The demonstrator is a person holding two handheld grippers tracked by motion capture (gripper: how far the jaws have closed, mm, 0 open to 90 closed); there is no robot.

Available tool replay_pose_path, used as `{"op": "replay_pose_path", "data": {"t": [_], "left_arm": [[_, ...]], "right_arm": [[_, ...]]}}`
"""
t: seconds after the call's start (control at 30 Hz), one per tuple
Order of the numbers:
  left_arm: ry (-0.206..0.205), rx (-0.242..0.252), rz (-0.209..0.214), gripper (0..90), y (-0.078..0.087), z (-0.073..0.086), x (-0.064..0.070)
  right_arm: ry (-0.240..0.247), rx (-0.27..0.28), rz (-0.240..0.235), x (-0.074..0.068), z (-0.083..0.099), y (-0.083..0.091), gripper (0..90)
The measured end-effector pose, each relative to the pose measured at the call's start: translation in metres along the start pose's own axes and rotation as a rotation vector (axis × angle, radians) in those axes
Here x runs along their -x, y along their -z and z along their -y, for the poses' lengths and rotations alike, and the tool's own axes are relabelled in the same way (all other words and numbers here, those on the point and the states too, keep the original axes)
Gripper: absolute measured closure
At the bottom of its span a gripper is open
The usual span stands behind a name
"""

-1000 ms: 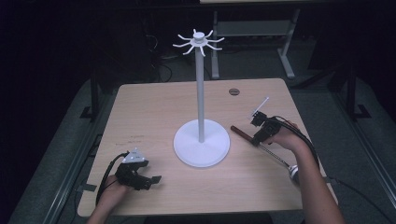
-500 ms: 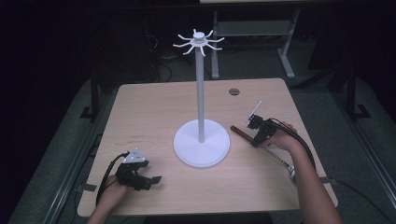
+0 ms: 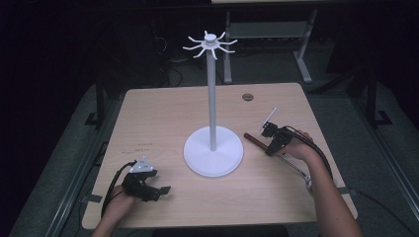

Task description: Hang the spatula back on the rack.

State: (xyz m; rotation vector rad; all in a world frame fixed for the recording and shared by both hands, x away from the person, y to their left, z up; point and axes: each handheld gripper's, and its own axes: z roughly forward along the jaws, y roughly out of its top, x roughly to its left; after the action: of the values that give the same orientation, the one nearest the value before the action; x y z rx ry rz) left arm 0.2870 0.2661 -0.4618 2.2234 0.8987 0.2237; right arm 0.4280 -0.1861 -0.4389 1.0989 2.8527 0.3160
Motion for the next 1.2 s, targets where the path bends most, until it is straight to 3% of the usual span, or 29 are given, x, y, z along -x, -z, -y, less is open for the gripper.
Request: {"op": "replay_pose_path", "data": {"t": [0.37,0.77,1.0,1.2], "left_arm": [[0.008,0.004,0.002,13.8,-0.001,0.000,0.001],[0.006,0.003,0.002,13.8,0.000,0.000,0.001],[0.007,0.005,0.001,13.8,-0.001,0.000,0.001],[0.009,0.005,0.002,13.8,-0.001,0.000,0.001]], "right_arm": [[-0.022,0.144,-0.034,0.005,0.007,0.022,73.0],[-0.058,0.413,-0.094,0.012,0.019,0.052,73.0],[-0.093,0.552,-0.125,0.014,0.026,0.064,73.0],[-0.092,0.654,-0.129,0.016,0.032,0.075,73.0]]}}
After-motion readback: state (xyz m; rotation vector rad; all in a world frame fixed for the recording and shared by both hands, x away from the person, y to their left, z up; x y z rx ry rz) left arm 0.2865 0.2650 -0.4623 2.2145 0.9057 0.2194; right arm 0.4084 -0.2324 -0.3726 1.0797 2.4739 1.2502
